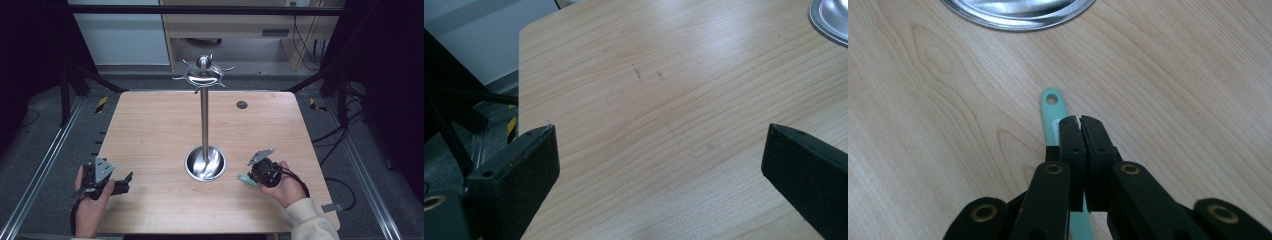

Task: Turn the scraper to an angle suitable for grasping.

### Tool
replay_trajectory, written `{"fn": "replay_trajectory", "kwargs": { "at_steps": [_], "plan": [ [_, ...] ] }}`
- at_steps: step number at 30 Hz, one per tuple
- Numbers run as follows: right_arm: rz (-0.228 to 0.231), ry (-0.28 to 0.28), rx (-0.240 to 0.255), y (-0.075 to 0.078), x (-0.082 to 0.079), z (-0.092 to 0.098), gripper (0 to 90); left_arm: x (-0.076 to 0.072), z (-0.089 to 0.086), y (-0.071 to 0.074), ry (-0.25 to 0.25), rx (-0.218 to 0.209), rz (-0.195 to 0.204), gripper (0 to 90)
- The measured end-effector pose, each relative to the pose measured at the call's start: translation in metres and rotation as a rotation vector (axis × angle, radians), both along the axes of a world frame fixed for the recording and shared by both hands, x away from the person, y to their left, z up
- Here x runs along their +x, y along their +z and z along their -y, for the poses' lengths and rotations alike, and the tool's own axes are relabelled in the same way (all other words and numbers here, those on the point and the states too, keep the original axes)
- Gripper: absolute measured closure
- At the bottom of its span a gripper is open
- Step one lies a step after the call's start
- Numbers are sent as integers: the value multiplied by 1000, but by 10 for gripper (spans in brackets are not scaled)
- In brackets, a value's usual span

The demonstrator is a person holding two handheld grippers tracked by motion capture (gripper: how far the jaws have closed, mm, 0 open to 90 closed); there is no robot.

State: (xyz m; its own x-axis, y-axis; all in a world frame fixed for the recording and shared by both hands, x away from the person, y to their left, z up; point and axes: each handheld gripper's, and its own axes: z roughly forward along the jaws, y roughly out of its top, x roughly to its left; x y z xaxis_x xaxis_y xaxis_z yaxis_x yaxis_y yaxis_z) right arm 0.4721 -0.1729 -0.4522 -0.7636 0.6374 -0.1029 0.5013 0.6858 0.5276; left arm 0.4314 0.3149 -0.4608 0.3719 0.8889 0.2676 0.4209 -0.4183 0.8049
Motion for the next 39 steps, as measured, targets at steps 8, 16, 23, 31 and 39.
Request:
{"fn": "replay_trajectory", "kwargs": {
  "at_steps": [8,16,23,31,39],
  "plan": [
    [-69,70,-101,8,6,-13,839,1,0,0,0,2,0,18],
    [-110,85,-142,16,11,-16,799,0,1,1,-5,5,4,18],
    [-164,94,-169,12,19,-16,745,2,0,0,-3,5,1,17],
    [-223,108,-202,0,25,-17,690,1,1,0,-9,10,2,18],
    [-263,114,-229,-5,27,-22,683,2,2,0,-12,13,-2,18]
  ]
}}
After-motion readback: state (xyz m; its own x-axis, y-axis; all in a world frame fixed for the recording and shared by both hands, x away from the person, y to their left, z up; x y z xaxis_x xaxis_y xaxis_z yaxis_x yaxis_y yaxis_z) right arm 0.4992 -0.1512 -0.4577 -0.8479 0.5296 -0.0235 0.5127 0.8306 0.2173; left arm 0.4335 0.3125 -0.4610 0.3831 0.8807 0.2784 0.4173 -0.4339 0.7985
